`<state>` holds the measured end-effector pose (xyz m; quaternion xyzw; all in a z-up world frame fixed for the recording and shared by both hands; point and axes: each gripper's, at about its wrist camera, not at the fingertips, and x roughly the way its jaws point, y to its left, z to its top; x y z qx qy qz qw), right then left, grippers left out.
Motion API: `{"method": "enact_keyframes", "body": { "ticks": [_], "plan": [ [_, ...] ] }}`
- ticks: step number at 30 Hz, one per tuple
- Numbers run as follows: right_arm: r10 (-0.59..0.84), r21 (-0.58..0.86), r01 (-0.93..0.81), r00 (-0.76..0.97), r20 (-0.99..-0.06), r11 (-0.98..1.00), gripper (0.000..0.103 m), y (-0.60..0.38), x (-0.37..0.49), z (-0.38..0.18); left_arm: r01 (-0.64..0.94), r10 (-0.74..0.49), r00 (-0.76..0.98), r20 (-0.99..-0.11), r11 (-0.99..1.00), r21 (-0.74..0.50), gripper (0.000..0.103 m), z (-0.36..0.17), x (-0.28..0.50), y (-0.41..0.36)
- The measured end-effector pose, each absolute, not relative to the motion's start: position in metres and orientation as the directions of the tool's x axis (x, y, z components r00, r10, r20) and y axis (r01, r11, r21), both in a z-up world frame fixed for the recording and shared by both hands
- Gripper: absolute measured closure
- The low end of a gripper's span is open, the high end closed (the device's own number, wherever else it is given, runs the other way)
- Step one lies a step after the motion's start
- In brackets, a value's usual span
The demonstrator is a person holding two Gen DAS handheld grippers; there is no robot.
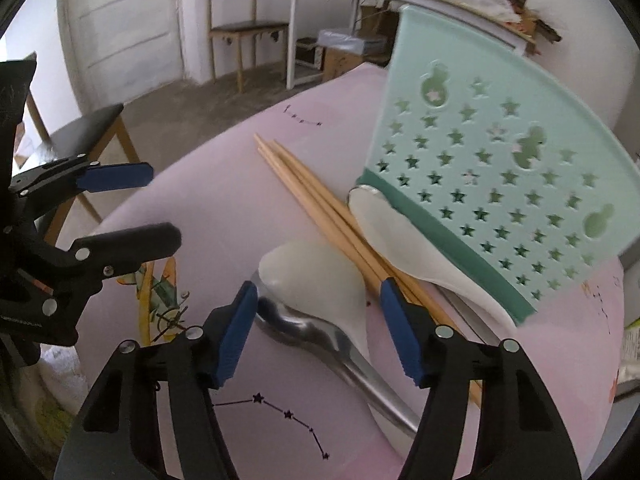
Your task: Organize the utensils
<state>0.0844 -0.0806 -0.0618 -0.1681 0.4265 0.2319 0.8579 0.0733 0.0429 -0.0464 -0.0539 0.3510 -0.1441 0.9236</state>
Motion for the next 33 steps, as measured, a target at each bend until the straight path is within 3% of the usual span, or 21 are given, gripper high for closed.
{"method": "enact_keyframes", "body": {
  "ticks": [7, 16, 20, 33],
  "plan": [
    [0.214, -0.144, -0.538, 0.547, -0.809, 0.830, 0.059, -0.078, 0.087, -0.062, 0.244, -0.343, 0.695, -0.632, 0.939, -0.242, 0.051, -0.052, 0.076, 0.046],
    [0.207, -0.133, -0.484, 0.584, -0.785, 0.865, 0.079, -0.094, 0.084, -0.050, 0.278, -0.389, 0.668, -0.634, 0.921, -0.272, 0.058, -0.055, 0.077, 0.040],
    [0.258, -0.053, -0.464, 0.581, -0.772, 0.884, 0.094, -0.106, 0.082, -0.041, 0.303, -0.401, 0.662, -0.634, 0.916, -0.264, 0.063, -0.053, 0.074, 0.034],
    [0.268, -0.008, -0.367, 0.695, -0.667, 0.930, 0.097, -0.138, 0.069, -0.011, 0.380, -0.435, 0.632, -0.641, 0.895, -0.232, 0.066, -0.041, 0.060, 0.004]
  ]
}}
